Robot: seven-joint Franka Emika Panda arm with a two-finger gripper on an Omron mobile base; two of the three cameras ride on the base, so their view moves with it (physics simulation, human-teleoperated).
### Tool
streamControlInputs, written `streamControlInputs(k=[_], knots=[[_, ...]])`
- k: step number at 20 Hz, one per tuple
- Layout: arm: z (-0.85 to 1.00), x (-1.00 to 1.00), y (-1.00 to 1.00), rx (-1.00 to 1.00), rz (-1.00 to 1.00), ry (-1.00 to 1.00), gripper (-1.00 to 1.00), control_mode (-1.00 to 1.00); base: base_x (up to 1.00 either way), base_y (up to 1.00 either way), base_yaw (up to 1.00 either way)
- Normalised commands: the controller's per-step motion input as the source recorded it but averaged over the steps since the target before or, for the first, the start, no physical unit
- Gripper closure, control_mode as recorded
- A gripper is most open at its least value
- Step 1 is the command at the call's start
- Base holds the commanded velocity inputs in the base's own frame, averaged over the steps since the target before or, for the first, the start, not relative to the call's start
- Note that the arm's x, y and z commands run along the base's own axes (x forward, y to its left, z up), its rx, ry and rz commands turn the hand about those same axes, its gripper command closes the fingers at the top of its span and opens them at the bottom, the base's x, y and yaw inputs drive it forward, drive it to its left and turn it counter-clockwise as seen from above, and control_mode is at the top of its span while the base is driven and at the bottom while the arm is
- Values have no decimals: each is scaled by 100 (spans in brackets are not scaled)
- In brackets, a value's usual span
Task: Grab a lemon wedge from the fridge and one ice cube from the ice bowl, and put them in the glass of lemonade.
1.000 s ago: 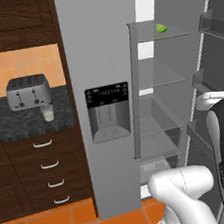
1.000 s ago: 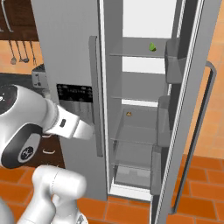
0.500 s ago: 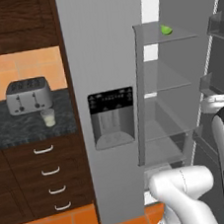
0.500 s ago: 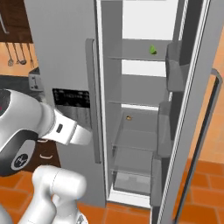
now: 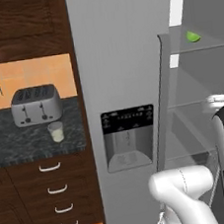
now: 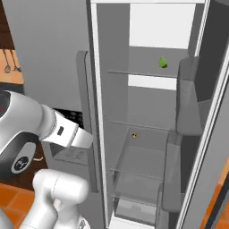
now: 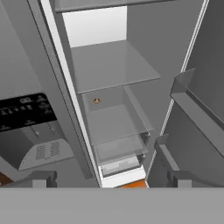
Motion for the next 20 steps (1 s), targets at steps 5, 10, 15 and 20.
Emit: streamControlInputs(k=[5, 10, 15, 20], knots=[[0, 0, 0, 0, 0, 0, -100, 100, 15, -41, 11], [0, 0, 0, 0, 0, 0, -100, 100, 0, -44, -1], [0, 0, 0, 0, 0, 0, -100, 100, 26, -29, 0], [0, 0, 0, 0, 0, 0, -100, 100, 3, -59, -1]])
